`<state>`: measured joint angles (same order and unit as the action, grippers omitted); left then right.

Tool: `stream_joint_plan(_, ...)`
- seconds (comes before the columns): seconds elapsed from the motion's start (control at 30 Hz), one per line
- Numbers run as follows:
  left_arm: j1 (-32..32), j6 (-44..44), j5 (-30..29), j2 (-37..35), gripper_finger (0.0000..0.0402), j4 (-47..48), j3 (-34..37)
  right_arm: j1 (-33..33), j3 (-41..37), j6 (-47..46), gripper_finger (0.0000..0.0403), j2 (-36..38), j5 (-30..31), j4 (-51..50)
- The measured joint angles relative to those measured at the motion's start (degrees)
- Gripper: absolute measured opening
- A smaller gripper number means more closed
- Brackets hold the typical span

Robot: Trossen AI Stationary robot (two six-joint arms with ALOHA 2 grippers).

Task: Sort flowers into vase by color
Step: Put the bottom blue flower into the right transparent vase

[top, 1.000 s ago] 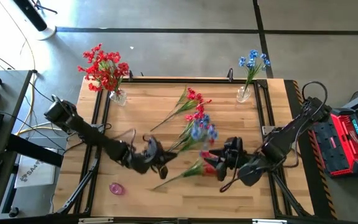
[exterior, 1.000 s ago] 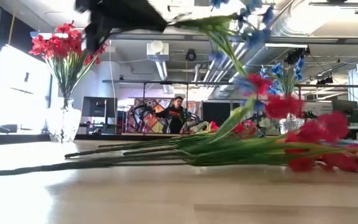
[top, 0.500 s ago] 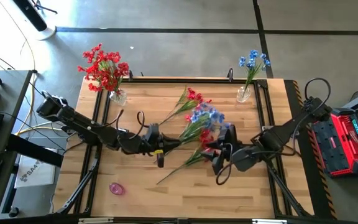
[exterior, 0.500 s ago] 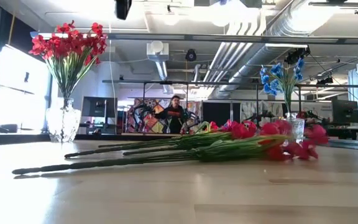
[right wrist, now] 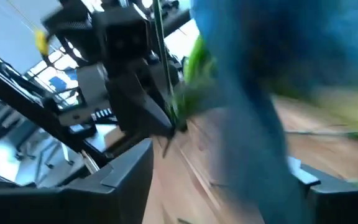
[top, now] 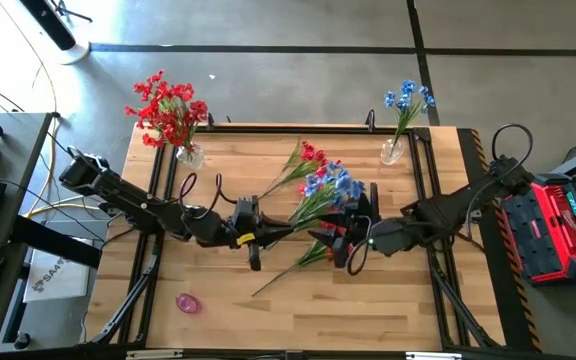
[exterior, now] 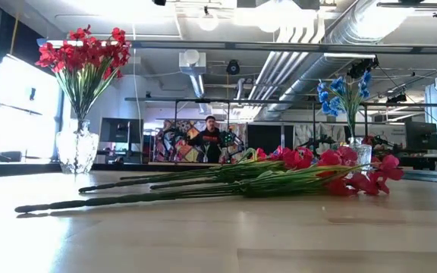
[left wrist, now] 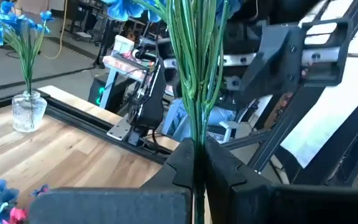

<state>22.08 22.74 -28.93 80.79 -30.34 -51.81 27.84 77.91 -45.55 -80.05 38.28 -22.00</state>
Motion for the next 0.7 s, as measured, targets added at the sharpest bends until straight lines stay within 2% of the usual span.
stream_joint_plan(0.2,0.01,-0.21,1.51,0.01,0.0003,-0.07,0.0,-2.55,-0.02,6.25,0.0274,0.0,-3.48,7.46)
stream_joint_plan(0.37,0.01,-4.07,6.28,0.01,0.0003,-1.87,0.0,-4.58,-0.04,7.03,0.0258,0.0,-5.77,9.41)
stream_joint_plan(0.5,-0.04,-6.85,8.4,0.03,0.0003,-2.0,-0.02,-5.69,-0.04,7.01,0.019,0.0,-8.63,9.42)
stream_joint_plan(0.67,-0.05,-6.13,5.48,0.05,0.0008,-0.65,0.0,-6.33,-0.04,9.26,0.0036,0.0,-9.22,7.49)
stream_joint_plan(0.7,-0.09,-5.39,3.86,0.07,0.0013,0.29,0.0,-6.55,-0.04,10.37,0.0019,0.0,-9.11,6.73)
